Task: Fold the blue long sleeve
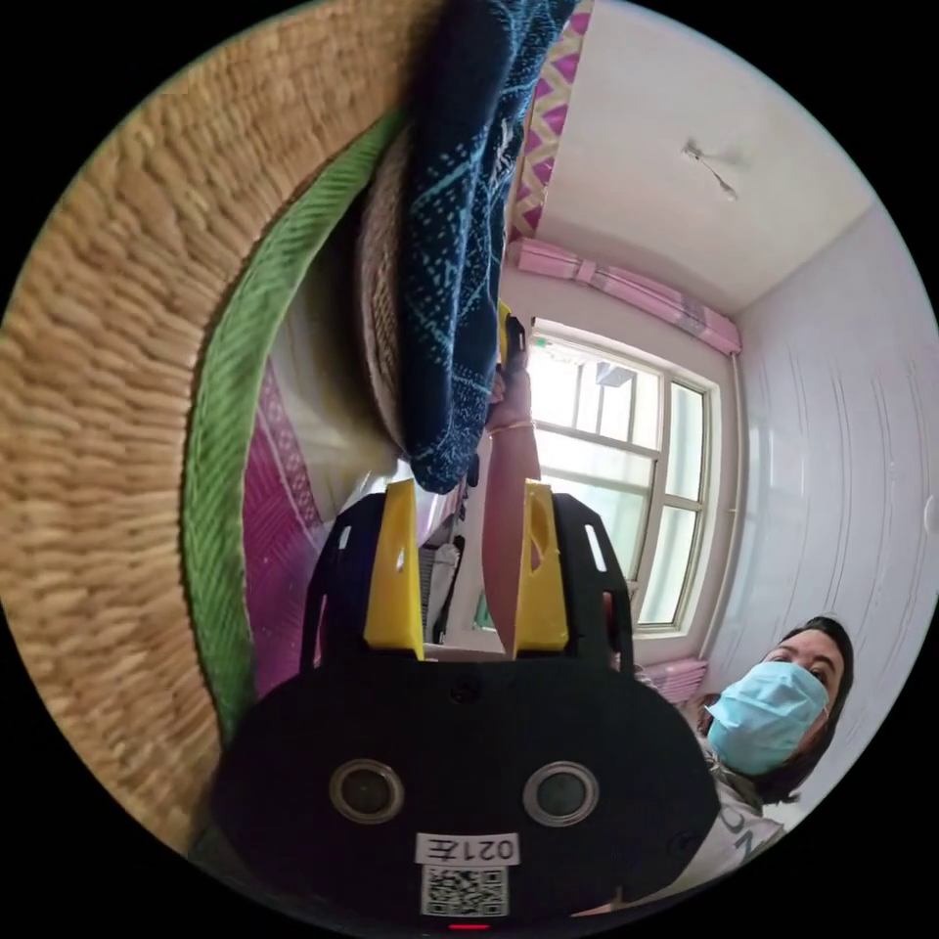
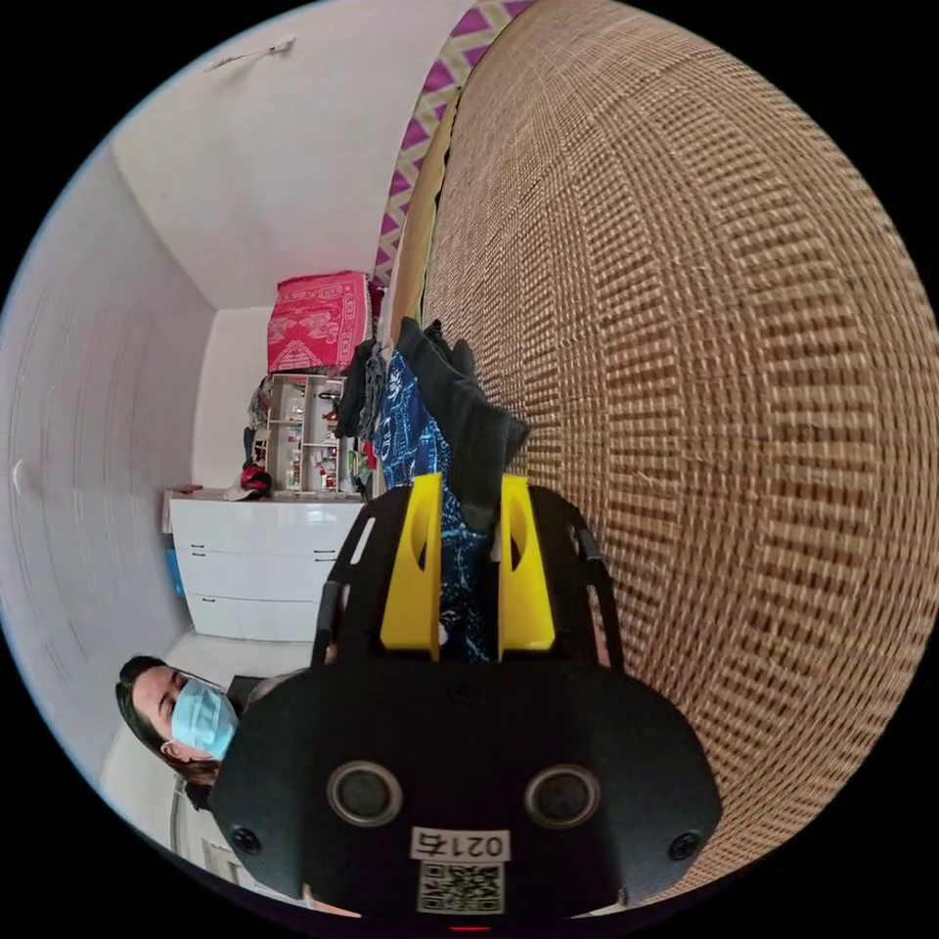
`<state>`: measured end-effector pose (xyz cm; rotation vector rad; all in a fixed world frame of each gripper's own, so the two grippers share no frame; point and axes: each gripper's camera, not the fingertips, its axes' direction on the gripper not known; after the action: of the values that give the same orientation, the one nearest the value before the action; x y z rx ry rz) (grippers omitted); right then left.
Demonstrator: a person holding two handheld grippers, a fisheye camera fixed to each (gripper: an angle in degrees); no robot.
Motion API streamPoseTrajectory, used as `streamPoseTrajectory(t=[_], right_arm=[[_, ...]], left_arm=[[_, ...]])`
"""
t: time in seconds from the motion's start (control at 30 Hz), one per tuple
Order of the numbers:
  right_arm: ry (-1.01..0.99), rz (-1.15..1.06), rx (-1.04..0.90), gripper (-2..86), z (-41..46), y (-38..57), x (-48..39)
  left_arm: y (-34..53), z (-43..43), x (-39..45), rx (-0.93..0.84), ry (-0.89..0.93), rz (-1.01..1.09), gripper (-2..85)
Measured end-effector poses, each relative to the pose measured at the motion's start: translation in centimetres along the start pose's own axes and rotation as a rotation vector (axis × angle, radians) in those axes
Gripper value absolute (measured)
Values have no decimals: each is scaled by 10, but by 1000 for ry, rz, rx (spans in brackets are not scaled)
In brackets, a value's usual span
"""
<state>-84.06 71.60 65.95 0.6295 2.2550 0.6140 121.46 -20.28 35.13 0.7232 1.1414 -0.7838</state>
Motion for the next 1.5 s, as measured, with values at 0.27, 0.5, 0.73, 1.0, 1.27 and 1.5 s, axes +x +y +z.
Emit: streamPoseTrajectory(t=[0.27,0.5,0.73,1.0,1.27,1.5], right_arm=[[-61,9,2,72,0,-8,16],[-80,29,17,66,-8,-13,27],[-80,30,26,61,-15,-22,32],[-87,44,57,49,-22,-31,34],[-105,35,65,12,-25,-48,24],[-72,-81,24,11,-29,-87,-63]], left_arm=[[-16,-1,0,17,40,47,113],[4,-19,9,-12,-28,20,145],[9,-38,25,11,-118,12,203],[2,-7,10,-19,-82,-21,138],[3,-51,-5,22,72,-18,-5],[-18,-105,31,29,214,70,-7]])
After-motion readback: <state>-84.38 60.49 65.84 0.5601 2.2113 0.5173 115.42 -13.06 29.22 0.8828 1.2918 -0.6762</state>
